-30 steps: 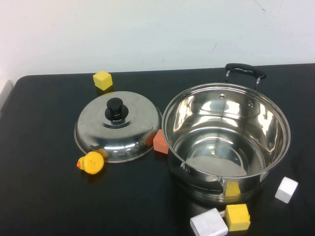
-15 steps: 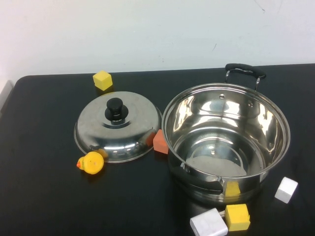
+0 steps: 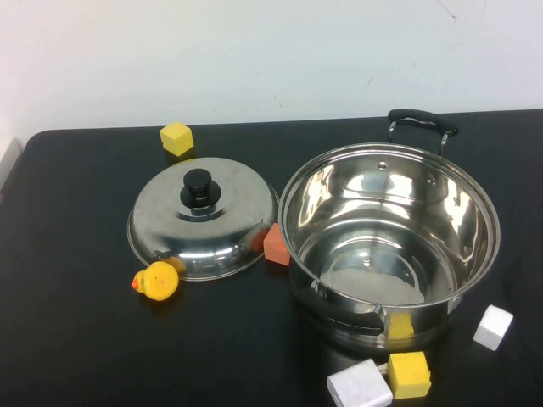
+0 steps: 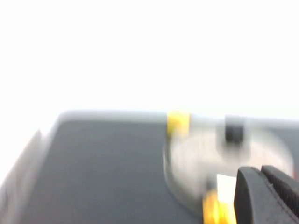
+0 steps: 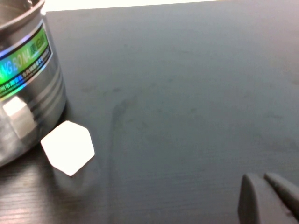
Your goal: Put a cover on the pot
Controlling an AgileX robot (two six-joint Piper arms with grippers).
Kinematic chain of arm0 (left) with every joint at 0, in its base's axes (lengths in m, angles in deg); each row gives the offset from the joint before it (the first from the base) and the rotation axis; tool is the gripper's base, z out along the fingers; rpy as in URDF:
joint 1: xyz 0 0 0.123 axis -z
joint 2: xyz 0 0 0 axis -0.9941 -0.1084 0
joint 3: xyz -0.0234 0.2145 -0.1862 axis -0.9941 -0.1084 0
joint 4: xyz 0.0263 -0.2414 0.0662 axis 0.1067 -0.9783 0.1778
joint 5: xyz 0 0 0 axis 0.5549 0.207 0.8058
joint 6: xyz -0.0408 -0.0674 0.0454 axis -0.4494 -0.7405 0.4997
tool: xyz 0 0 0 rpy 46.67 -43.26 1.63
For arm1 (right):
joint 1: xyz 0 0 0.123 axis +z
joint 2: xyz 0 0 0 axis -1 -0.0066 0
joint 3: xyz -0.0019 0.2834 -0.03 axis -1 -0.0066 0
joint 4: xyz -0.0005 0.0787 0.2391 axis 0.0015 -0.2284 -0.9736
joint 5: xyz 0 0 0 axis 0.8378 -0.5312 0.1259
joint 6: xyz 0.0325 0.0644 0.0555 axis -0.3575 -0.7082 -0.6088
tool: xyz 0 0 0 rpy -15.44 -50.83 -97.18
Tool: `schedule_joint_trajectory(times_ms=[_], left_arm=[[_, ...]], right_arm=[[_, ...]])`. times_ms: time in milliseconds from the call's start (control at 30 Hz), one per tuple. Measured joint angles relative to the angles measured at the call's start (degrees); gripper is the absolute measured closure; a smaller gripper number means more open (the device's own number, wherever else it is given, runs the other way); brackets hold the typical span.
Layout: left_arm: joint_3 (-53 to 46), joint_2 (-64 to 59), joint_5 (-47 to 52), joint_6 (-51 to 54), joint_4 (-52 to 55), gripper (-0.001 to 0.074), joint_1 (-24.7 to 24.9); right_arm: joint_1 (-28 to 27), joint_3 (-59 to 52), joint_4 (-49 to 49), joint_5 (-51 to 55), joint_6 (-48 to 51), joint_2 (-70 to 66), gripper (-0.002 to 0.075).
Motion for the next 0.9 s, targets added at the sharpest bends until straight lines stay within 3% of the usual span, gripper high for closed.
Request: schedule_joint_trajectory(times_ms=[233, 533, 667, 900], left_arm=[[0.0, 0.0, -23.6, 1.0, 0.0, 0.0738, 0.0], [0.0, 0.1, -38.9, 0.4, -0.4, 0.0737, 0.0], [0.3, 0.1, -35.4, 0.1, -1.4, 0.0737, 0.0], [14.8, -2.8, -11.1, -0.2, -2.3, 0.0737, 0.0]], right_arm=[[0.0, 0.0, 0.0, 0.0, 0.0, 0.0, 0.0728], [0.0, 0.0, 0.0, 0.0, 0.0, 0.0, 0.0728], [0.0, 0.0, 0.0, 0.0, 0.0, 0.0, 0.0728], [0.0, 0.0, 0.0, 0.0, 0.0, 0.0, 0.0728]])
